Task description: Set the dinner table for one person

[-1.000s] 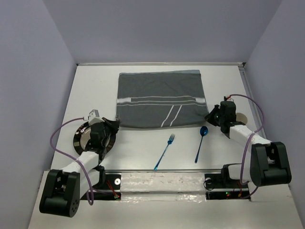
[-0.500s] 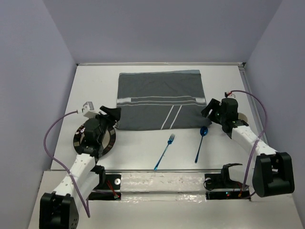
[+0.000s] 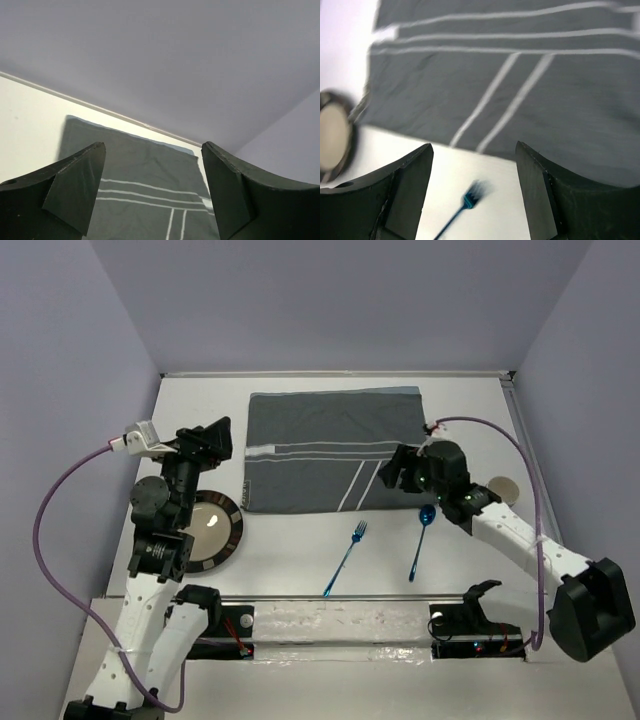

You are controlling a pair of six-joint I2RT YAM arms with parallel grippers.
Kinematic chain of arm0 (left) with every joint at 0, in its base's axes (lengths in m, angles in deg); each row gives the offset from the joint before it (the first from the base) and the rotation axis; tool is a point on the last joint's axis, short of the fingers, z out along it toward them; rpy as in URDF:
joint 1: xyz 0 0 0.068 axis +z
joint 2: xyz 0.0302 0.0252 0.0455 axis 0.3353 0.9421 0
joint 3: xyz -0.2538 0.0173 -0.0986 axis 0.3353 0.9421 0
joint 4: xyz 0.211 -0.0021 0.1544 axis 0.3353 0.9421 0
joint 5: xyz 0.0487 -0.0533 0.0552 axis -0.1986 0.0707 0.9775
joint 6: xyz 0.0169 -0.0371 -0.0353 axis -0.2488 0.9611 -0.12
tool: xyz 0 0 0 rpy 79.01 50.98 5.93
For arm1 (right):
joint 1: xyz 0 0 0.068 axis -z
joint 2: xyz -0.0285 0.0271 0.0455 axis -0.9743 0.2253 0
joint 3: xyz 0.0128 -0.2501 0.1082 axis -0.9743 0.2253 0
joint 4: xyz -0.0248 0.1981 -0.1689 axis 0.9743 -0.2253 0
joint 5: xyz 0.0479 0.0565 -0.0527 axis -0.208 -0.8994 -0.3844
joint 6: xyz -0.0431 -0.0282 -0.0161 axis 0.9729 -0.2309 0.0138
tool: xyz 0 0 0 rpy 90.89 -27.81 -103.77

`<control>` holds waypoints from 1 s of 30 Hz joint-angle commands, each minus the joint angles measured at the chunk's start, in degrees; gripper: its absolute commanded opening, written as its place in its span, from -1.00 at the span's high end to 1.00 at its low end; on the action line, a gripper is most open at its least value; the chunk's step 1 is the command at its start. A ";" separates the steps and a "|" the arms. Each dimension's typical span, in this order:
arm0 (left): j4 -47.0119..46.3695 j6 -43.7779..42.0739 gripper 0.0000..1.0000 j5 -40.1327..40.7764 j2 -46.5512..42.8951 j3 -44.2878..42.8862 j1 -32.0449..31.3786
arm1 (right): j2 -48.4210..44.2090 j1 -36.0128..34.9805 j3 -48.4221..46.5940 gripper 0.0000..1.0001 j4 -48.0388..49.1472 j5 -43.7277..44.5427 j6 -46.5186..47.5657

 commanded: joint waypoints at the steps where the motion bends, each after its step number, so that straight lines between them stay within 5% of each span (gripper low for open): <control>1: 6.45 -9.76 -0.81 4.98 -2.04 -3.86 -0.20 | 6.51 -9.37 -4.63 -0.45 8.51 -0.48 -2.88; 12: 9.80 -16.45 -0.98 10.52 -8.20 -4.14 -0.11 | 31.47 -30.03 -20.98 -0.44 24.85 -1.88 -11.32; 30: 8.65 -16.28 -0.98 12.63 -15.05 -0.71 -1.07 | 61.63 -38.48 -42.26 -0.31 29.87 0.13 -26.61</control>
